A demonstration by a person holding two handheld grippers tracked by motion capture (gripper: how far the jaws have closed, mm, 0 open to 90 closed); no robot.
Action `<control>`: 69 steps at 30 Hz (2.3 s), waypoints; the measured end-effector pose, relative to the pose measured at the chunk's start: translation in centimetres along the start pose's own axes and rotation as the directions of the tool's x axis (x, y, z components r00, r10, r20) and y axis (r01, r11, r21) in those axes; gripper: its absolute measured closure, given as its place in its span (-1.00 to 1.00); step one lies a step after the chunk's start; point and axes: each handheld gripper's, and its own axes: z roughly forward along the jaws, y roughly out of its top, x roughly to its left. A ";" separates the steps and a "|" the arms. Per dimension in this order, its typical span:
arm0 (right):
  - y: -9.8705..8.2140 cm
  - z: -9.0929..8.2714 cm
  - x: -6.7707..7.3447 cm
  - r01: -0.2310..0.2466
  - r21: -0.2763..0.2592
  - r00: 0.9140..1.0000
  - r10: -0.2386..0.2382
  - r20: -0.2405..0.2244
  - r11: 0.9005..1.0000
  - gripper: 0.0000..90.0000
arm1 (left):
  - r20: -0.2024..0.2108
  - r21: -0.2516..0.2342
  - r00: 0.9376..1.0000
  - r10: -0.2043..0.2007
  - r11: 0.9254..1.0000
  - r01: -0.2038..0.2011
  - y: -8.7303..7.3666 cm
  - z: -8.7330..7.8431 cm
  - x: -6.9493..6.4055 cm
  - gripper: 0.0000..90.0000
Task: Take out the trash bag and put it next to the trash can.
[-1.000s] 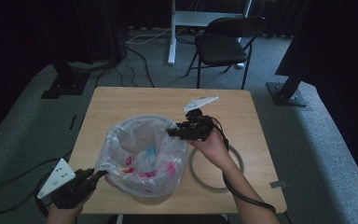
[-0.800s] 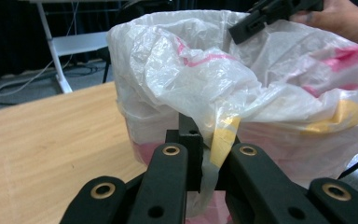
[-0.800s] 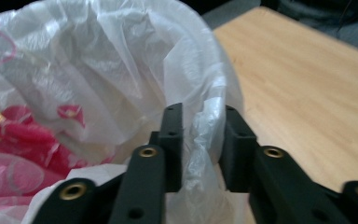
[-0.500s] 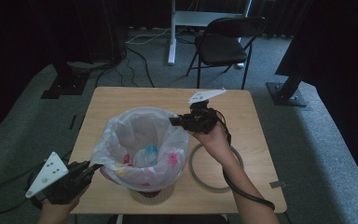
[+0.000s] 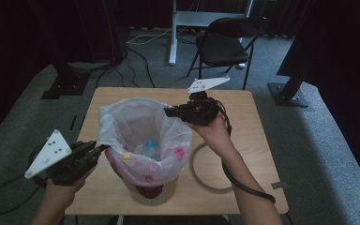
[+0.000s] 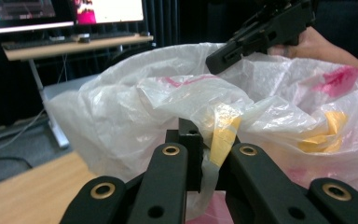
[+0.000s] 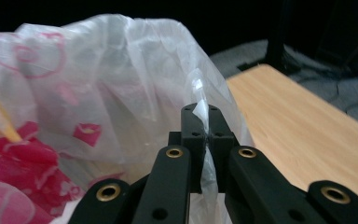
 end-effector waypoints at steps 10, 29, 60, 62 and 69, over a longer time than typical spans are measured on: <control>0.6 -1.0 1.5 -0.012 -0.076 0.973 -0.006 -0.231 0.997 0.98 | 0.064 0.027 0.998 -0.004 1.000 0.002 0.4 2.6 -1.0 0.95; -0.9 3.9 3.6 0.018 0.042 0.858 0.006 -0.513 0.999 -0.14 | 0.132 0.017 0.990 -0.048 0.999 0.046 1.6 5.4 -2.1 0.95; -1.1 3.8 2.6 0.061 0.083 0.913 -0.022 -0.408 0.995 0.98 | 0.016 0.088 0.988 -0.153 0.985 0.151 0.0 3.4 0.6 -0.78; -1.1 3.5 2.4 0.052 0.076 0.912 -0.017 -0.410 0.996 0.98 | 0.002 0.089 0.987 -0.158 0.984 0.157 -0.1 3.2 0.8 -0.81; -0.3 2.5 1.7 0.034 0.037 0.913 -0.015 -0.408 0.999 0.98 | 0.036 0.102 0.986 -0.161 0.982 0.157 -1.7 2.4 1.1 -0.98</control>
